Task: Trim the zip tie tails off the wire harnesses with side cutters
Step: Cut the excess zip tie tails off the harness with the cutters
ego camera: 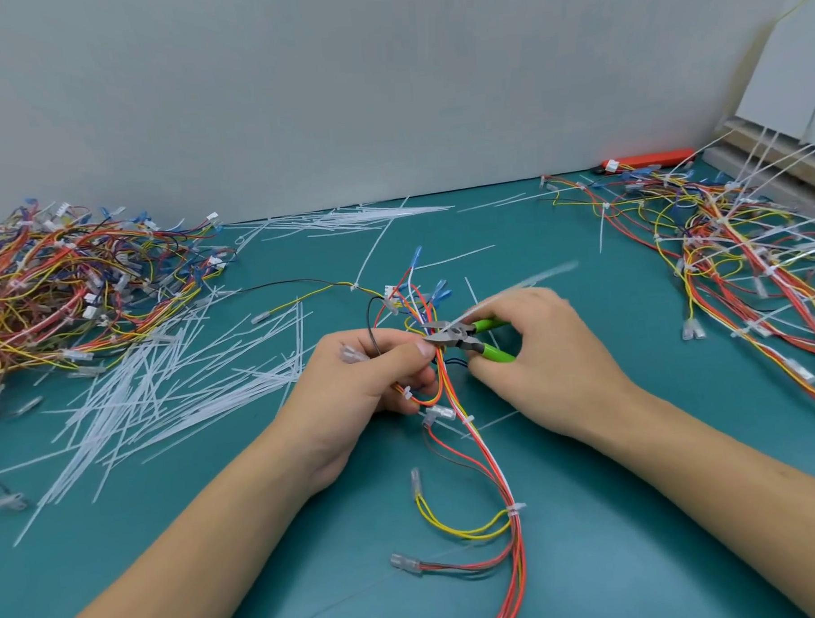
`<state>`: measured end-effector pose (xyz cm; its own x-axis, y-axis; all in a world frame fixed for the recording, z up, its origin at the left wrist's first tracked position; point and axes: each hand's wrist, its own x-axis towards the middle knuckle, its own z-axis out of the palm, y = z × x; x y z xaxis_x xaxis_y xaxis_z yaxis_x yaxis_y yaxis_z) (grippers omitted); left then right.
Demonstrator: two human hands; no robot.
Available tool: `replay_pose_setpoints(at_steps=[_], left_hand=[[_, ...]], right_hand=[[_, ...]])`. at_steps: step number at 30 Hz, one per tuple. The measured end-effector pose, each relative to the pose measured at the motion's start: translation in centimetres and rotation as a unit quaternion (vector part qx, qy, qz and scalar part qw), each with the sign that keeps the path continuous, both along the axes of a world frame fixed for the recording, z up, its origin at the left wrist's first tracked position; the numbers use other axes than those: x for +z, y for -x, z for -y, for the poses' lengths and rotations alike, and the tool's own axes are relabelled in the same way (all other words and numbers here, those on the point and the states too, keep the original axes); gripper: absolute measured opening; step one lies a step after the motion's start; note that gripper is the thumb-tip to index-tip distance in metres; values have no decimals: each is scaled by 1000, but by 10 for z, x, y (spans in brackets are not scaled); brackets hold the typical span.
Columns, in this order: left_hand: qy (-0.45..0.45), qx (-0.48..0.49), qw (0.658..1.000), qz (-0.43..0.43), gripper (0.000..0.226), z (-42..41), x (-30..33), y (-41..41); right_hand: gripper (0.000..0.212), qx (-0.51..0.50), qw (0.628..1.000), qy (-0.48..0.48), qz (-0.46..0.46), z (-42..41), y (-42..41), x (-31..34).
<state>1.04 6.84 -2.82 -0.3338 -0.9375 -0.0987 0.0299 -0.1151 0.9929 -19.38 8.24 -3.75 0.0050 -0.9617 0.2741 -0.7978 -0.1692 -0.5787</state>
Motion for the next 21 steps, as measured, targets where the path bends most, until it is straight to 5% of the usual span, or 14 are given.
replay_pose_setpoints(at_steps=[18, 21], left_hand=[[20, -5, 1000, 8, 8, 2, -4, 0], [23, -12, 1000, 13, 4, 1, -4, 1]], right_hand=[[8, 5, 999, 30, -12, -1, 0, -4], [28, -13, 1000, 24, -13, -3, -1, -5]])
